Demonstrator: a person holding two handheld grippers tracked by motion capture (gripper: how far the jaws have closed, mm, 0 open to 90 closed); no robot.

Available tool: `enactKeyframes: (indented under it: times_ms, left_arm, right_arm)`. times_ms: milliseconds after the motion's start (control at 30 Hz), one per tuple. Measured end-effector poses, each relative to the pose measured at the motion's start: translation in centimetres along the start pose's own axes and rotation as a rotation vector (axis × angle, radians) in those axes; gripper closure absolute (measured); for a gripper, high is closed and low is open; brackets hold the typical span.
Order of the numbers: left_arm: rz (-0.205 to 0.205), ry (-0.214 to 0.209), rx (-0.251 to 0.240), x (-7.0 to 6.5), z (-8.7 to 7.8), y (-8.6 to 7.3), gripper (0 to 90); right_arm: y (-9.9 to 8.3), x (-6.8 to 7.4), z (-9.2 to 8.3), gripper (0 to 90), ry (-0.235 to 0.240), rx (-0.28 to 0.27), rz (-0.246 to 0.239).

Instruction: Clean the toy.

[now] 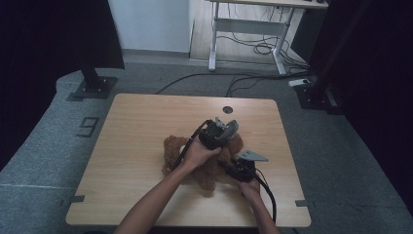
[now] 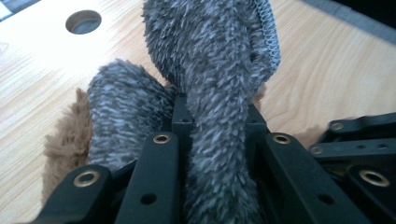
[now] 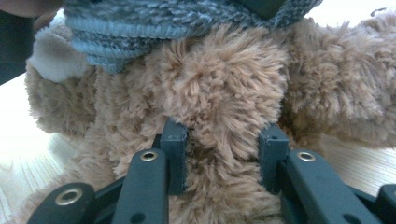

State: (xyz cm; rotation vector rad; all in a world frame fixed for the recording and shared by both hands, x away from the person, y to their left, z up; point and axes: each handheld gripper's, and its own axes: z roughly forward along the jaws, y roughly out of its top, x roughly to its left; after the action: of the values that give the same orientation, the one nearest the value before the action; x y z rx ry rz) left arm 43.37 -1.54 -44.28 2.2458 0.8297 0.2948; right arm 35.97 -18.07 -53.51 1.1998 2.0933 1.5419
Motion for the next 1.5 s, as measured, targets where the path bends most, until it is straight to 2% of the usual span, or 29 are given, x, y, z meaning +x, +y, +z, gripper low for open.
enactKeyframes:
  times_ms: [67,167,267,367,467,533,767,900,1033,1133,1233,1400,1500]
  left_arm:
    - [-0.030,0.011,-0.003,0.8,-0.7,-0.5,74.5]
    - [-0.042,0.097,0.025,2.3,-2.3,-1.7,74.9]
    - [-0.076,0.116,0.041,4.3,-3.8,-3.6,75.0]
    - [-0.116,0.129,0.015,6.1,-5.9,-5.5,75.2]
    - [-0.150,0.150,-0.018,7.5,-8.1,-7.1,75.3]
    - [-0.174,0.148,-0.036,8.3,-9.2,-8.5,75.3]
    - [-0.218,0.177,-0.054,9.3,-11.4,-12.9,75.3]
    - [-0.235,0.184,-0.026,9.6,-11.5,-15.2,75.3]
    - [-0.232,0.185,0.019,9.4,-11.0,-17.2,75.1]
    - [-0.238,0.175,0.032,9.4,-11.0,-18.0,75.0]
    - [-0.245,0.173,0.023,9.5,-11.5,-18.3,75.0]
    - [-0.270,0.138,-0.009,10.0,-12.2,-18.4,74.8]
    - [-0.257,0.127,-0.016,9.5,-11.9,-18.0,74.8]
  right_arm:
    - [0.0,0.1,0.0,63.7,-0.002,-0.001,-0.012]
    - [0.0,0.2,0.0,63.7,-0.009,0.002,-0.010]
    - [0.0,0.2,0.0,63.7,-0.007,0.002,-0.011]
    - [0.0,0.3,0.1,63.7,-0.008,0.004,-0.020]
    - [-0.1,0.5,0.1,63.8,-0.014,0.004,-0.022]
    - [-0.1,0.4,0.0,63.8,-0.014,0.003,-0.022]
    - [-0.1,0.4,0.0,63.8,-0.018,0.000,-0.019]
    - [-0.1,0.4,0.1,63.8,-0.017,0.000,-0.014]
    - [-0.1,0.4,0.0,63.8,-0.018,-0.002,-0.014]
    - [-0.1,0.3,0.0,63.8,-0.016,-0.002,-0.010]
    - [-0.1,0.3,0.0,63.8,-0.016,-0.002,-0.009]
    - [-0.1,0.3,0.0,63.8,-0.014,-0.001,-0.010]
    - [-0.1,0.3,0.0,63.7,-0.013,-0.003,-0.007]
